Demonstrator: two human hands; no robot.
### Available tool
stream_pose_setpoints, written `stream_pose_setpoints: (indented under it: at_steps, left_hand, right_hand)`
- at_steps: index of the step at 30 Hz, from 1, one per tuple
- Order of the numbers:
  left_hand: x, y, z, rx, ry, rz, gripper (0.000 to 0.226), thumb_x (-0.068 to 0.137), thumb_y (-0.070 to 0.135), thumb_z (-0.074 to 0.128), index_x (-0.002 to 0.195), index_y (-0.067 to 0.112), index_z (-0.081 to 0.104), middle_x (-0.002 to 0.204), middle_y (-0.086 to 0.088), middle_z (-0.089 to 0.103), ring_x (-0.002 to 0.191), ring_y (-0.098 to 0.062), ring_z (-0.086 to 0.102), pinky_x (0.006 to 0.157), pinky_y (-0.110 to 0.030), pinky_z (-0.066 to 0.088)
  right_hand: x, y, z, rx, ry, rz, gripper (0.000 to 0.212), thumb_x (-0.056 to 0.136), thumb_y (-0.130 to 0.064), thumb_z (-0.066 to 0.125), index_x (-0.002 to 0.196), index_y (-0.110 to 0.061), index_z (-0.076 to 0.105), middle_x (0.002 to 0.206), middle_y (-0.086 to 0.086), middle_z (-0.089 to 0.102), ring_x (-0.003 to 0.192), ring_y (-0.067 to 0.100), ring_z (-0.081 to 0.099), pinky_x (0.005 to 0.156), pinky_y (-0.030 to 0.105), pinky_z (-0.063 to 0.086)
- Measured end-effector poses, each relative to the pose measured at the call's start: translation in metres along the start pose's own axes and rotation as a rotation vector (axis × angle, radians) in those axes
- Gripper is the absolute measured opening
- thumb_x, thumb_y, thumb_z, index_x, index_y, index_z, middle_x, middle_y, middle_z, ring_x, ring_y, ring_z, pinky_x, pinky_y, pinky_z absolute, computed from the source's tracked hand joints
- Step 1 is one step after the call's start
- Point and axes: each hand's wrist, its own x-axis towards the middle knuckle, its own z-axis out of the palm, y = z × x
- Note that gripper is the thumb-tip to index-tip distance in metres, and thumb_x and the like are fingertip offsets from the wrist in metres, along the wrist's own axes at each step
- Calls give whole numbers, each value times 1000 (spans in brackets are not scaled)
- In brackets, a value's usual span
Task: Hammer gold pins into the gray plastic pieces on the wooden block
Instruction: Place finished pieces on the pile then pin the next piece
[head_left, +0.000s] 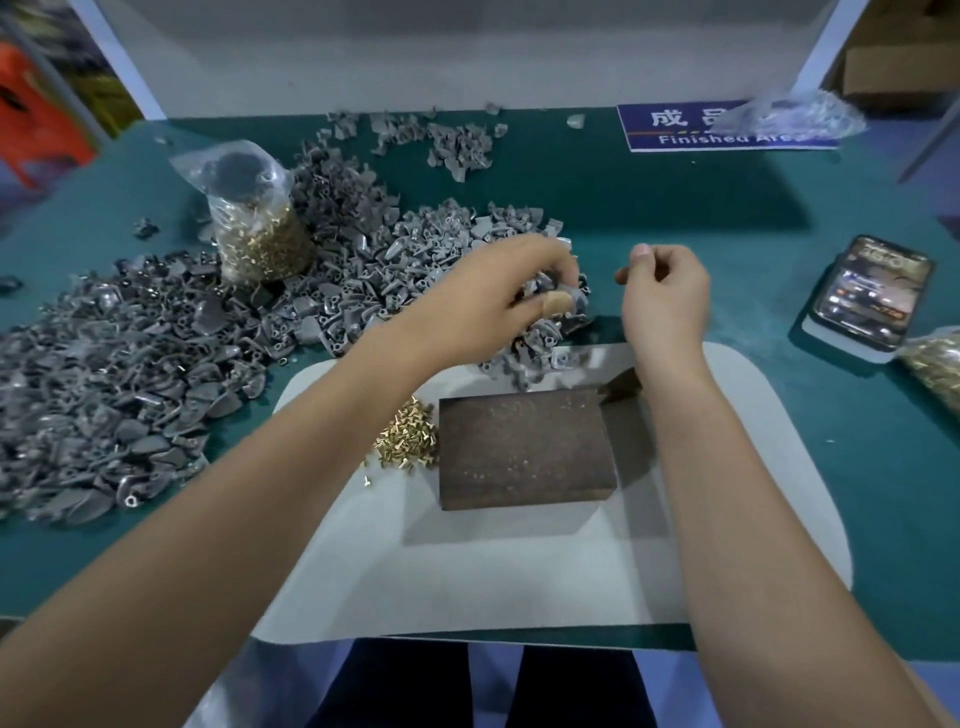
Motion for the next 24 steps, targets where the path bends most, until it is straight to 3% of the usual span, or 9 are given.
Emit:
stream_pose_setpoints:
  at_steps: [2, 6, 9, 12, 15, 17, 20, 21, 24]
  left_hand:
    - [-14, -1, 2, -80, 57, -106, 12, 100, 37, 59, 105, 26, 60, 112, 17, 63, 105, 3, 56, 86, -10, 43]
    - [-28, -5, 9, -108, 45, -169, 10, 101, 37, 58, 105, 28, 57, 125, 13, 65, 94, 13, 58, 83, -14, 48]
    - [-29, -5, 8, -118, 66, -177, 6, 101, 35, 56, 103, 30, 54, 132, 13, 62, 121, -1, 55, 102, -28, 46]
    - [-37, -7, 5, -191, 109, -232, 4, 102, 37, 55, 103, 33, 54, 120, 18, 64, 114, -6, 61, 95, -33, 52]
    - [-54, -11, 3, -285, 194, -271, 5, 101, 44, 56, 100, 40, 54, 112, 22, 67, 112, 9, 58, 88, -18, 44]
    - [-68, -17, 2, -332, 278, -290, 6, 100, 48, 57, 99, 42, 55, 113, 24, 68, 115, 12, 57, 93, -19, 43]
    - [-84, -25, 4, -379, 392, -326, 6, 100, 47, 59, 99, 43, 55, 114, 22, 68, 116, 3, 61, 99, -34, 50]
    - [-88, -26, 5, -382, 422, -333, 6, 100, 46, 59, 99, 43, 55, 114, 22, 69, 115, 2, 61, 99, -35, 50]
    - [-94, -28, 7, -364, 466, -352, 8, 99, 50, 59, 99, 43, 55, 114, 23, 69, 115, 3, 61, 99, -38, 51]
  right_hand:
    - [-2, -1, 1, -17, -23, -32, 18, 102, -34, 51, 95, -23, 63, 85, -10, 69, 75, -3, 60, 61, 12, 37]
    - [-6, -2, 3, -95, -71, -99, 20, 100, -35, 53, 95, -21, 65, 92, -3, 72, 87, 16, 65, 75, 29, 45]
    - [-6, -1, 4, -133, -130, -139, 20, 100, -36, 53, 94, -20, 65, 90, -2, 71, 89, 19, 65, 78, 32, 48]
    - [-7, -1, 4, -196, -163, -138, 22, 100, -37, 53, 94, -20, 66, 90, -4, 71, 89, 18, 65, 76, 32, 47]
    - [-4, -1, 0, -183, -110, -77, 23, 101, -33, 53, 98, -15, 68, 96, 3, 71, 98, 26, 64, 91, 41, 52]
    - [4, -1, -7, -179, -24, 5, 21, 101, -32, 53, 97, -16, 67, 96, 4, 70, 100, 30, 62, 98, 39, 49]
    - [23, 1, -29, -56, 83, 211, 13, 102, -29, 54, 95, -19, 60, 83, -1, 59, 75, 18, 54, 68, 21, 45]
    - [30, 4, -39, -38, 97, 258, 12, 102, -28, 54, 99, -20, 62, 85, -1, 59, 76, 17, 53, 66, 21, 45]
    - [42, 11, -63, -11, 183, 314, 24, 104, -26, 51, 115, -10, 66, 102, 2, 57, 95, 18, 50, 82, 25, 42]
